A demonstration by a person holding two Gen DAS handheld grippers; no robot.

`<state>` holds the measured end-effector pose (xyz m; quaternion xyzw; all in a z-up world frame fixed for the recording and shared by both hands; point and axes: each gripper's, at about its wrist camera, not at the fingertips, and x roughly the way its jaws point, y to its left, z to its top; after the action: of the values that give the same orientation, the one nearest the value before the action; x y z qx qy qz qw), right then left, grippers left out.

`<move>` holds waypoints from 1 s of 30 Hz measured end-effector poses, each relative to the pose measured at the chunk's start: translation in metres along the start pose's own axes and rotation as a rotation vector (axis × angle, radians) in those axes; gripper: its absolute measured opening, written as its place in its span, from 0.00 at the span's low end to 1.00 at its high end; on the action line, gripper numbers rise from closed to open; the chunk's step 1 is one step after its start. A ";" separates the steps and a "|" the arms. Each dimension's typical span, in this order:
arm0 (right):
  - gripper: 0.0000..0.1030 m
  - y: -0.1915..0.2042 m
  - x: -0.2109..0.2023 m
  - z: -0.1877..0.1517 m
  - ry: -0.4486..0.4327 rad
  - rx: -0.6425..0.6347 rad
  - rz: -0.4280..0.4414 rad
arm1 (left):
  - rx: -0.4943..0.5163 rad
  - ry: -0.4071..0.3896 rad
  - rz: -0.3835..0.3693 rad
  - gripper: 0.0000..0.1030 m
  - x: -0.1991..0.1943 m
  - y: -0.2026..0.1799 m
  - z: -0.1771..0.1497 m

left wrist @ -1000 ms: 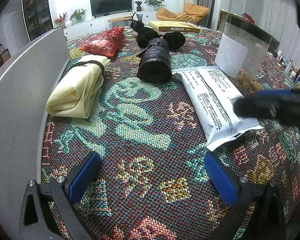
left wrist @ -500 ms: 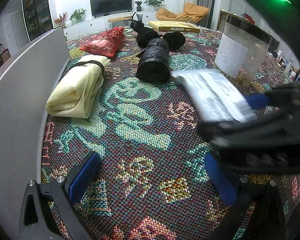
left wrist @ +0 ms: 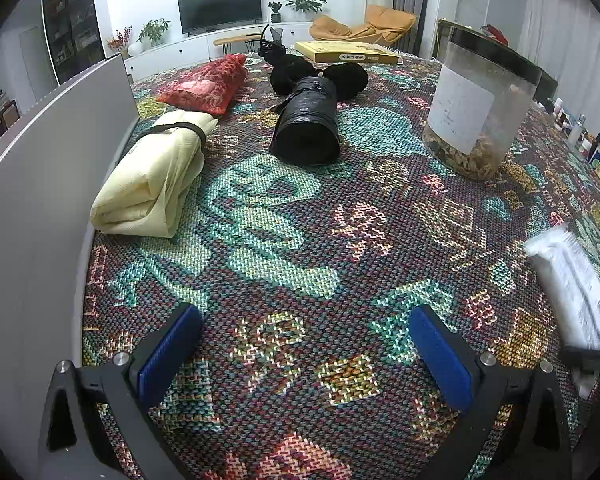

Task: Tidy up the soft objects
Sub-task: 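Lift the white sachet and hold it above the table with the right tool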

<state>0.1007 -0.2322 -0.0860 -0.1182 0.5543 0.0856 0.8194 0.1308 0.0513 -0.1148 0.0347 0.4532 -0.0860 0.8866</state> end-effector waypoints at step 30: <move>0.81 -0.087 0.050 0.105 -0.314 0.316 -0.171 | 0.000 0.000 -0.001 1.00 0.000 0.000 0.000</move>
<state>0.2363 -0.2848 -0.0859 -0.0204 0.4146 -0.0547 0.9081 0.1307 0.0512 -0.1150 0.0346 0.4531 -0.0863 0.8866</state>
